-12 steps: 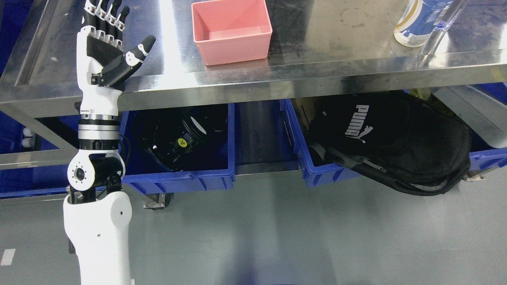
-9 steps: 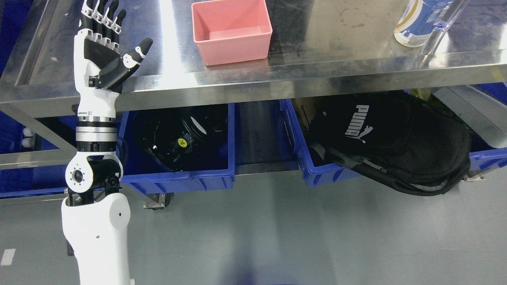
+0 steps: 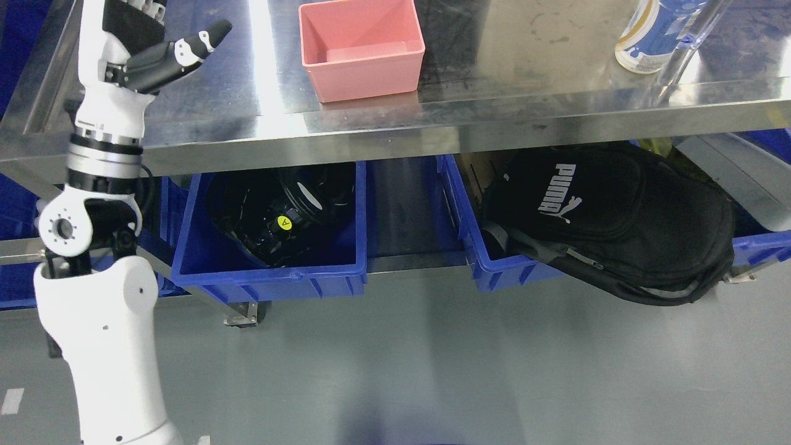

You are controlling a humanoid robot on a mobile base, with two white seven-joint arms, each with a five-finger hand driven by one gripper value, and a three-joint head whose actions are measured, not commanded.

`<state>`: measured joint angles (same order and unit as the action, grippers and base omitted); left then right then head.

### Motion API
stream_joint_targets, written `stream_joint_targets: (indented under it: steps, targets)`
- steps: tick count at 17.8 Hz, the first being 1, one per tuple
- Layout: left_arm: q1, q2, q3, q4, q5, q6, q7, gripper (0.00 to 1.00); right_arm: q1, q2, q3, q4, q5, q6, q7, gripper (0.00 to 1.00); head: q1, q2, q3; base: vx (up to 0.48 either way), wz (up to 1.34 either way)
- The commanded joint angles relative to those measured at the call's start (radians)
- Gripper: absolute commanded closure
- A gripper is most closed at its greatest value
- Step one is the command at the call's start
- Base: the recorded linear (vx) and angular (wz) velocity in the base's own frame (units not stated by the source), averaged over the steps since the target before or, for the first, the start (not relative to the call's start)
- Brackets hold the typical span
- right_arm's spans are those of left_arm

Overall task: Place storage box into left shelf container
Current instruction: 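Raise the left hand up toward the pink box on the table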

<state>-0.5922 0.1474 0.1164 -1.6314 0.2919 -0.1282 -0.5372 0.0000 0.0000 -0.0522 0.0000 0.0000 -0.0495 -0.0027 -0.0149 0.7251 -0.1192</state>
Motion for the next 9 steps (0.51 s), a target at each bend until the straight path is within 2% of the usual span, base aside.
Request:
stream_joint_targets:
  steps: [1,3,6,9]
  targets:
    - [-0.23,0.293,-0.096,0.183,-0.192,0.007,-0.397,0.0,-0.003,-0.017,0.0,-0.017,-0.021,0.0,0.0,0.0,0.0,0.0,0.0,0.0,0.0]
    - [-0.28,0.293,-0.187,0.223,-0.264,0.012,-0.478,0.0,-0.005,-0.017,0.0,-0.017,-0.021,-0.001,0.001,0.0,0.0,0.0,0.0,0.0,0.0]
    - [-0.34,0.276,-0.352,0.258,-0.307,0.013,-0.481,0.0,-0.003,-0.017,0.0,-0.017,-0.021,-0.001,0.001,0.0,0.0,0.0,0.0,0.0,0.0]
    - [-0.396,0.195,-0.412,0.309,-0.413,0.025,-0.483,0.01,-0.005,-0.017,0.0,-0.017,-0.021,0.0,0.001,0.0,0.0,0.0,0.0,0.0,0.0]
